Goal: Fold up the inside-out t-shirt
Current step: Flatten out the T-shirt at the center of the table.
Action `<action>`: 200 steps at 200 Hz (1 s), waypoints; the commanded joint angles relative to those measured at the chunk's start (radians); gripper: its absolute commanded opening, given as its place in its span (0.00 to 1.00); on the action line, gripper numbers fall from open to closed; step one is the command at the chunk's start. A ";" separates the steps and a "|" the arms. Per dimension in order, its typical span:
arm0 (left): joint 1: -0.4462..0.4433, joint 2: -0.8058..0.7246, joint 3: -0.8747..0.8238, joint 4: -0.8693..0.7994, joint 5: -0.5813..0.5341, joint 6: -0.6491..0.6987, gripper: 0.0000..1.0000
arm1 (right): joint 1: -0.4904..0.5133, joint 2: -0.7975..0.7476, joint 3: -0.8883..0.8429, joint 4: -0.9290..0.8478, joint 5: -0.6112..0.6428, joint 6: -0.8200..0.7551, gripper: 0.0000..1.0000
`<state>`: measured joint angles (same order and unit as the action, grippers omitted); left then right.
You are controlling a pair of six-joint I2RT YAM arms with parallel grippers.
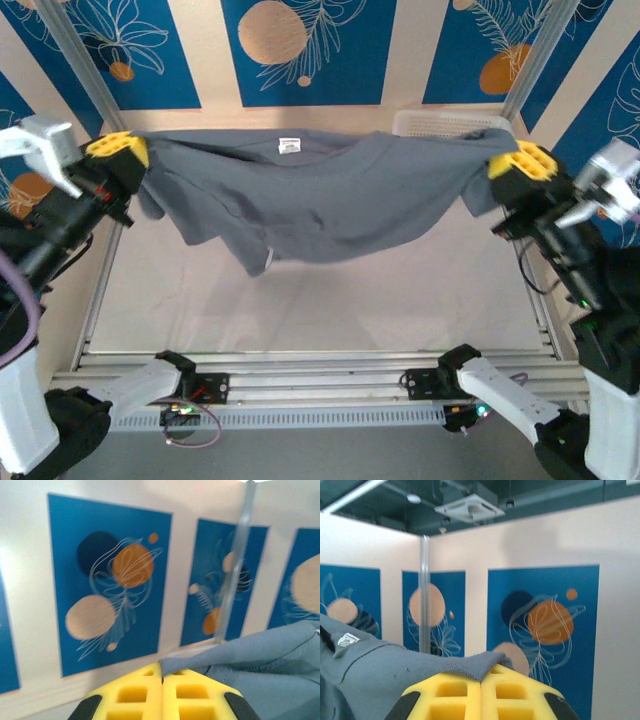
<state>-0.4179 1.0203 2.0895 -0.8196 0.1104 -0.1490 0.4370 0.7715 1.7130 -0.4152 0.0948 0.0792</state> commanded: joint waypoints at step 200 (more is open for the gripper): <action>0.268 1.129 0.586 -0.015 -0.103 -0.052 0.86 | -0.357 0.881 0.280 -0.292 -0.170 0.019 0.69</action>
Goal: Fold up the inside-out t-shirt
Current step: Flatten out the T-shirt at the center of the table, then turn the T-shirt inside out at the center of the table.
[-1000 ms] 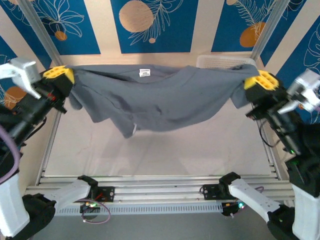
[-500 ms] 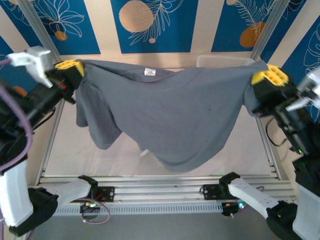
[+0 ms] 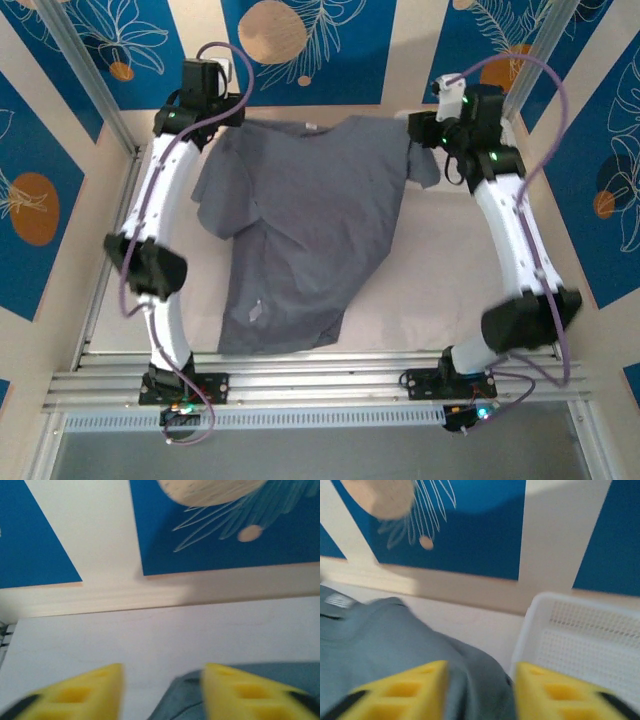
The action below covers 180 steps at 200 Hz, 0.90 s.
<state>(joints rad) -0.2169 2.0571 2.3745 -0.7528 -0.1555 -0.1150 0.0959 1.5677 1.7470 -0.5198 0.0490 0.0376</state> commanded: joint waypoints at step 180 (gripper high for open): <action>-0.664 -1.113 -1.522 0.341 0.272 0.039 0.94 | 0.573 -0.339 -1.160 0.286 -0.152 0.971 0.60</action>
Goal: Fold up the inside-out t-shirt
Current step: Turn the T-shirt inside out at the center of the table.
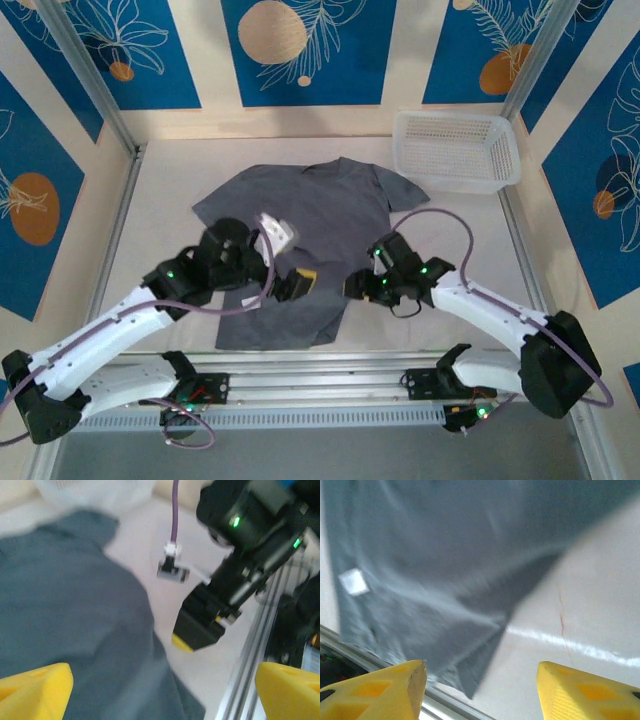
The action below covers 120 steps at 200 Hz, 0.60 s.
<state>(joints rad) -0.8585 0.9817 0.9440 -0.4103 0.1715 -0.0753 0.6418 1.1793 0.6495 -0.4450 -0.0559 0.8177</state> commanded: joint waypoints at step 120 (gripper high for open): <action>-0.079 0.007 -0.201 0.064 -0.085 -0.019 0.97 | 0.098 0.136 0.026 0.247 -0.036 0.202 0.00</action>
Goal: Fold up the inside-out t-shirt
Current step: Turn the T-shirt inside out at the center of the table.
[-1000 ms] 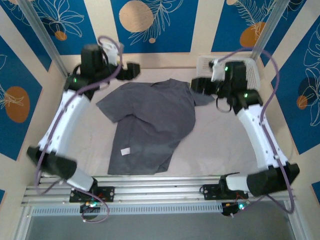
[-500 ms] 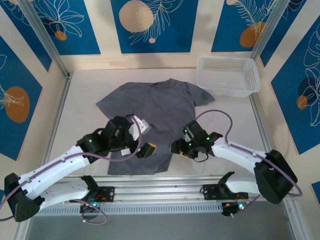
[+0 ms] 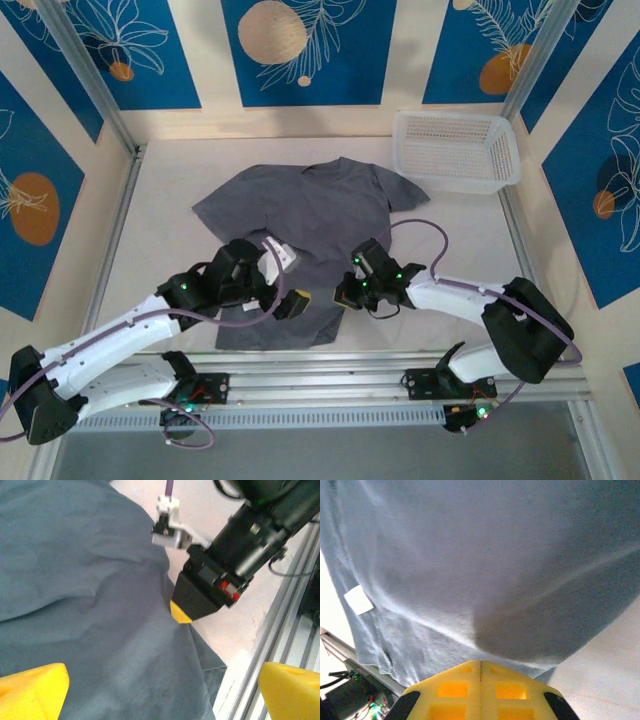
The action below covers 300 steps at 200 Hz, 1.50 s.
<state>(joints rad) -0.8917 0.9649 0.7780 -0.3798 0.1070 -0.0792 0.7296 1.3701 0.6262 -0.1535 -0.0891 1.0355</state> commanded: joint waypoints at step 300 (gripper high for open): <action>0.037 0.207 0.082 0.092 0.159 -0.356 0.00 | 0.307 -0.176 -0.192 0.623 0.383 -1.039 0.70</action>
<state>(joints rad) -0.8879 1.2053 0.8410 -0.2913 0.1589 -0.3996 0.9909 1.0950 0.4335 0.1551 0.1505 0.2821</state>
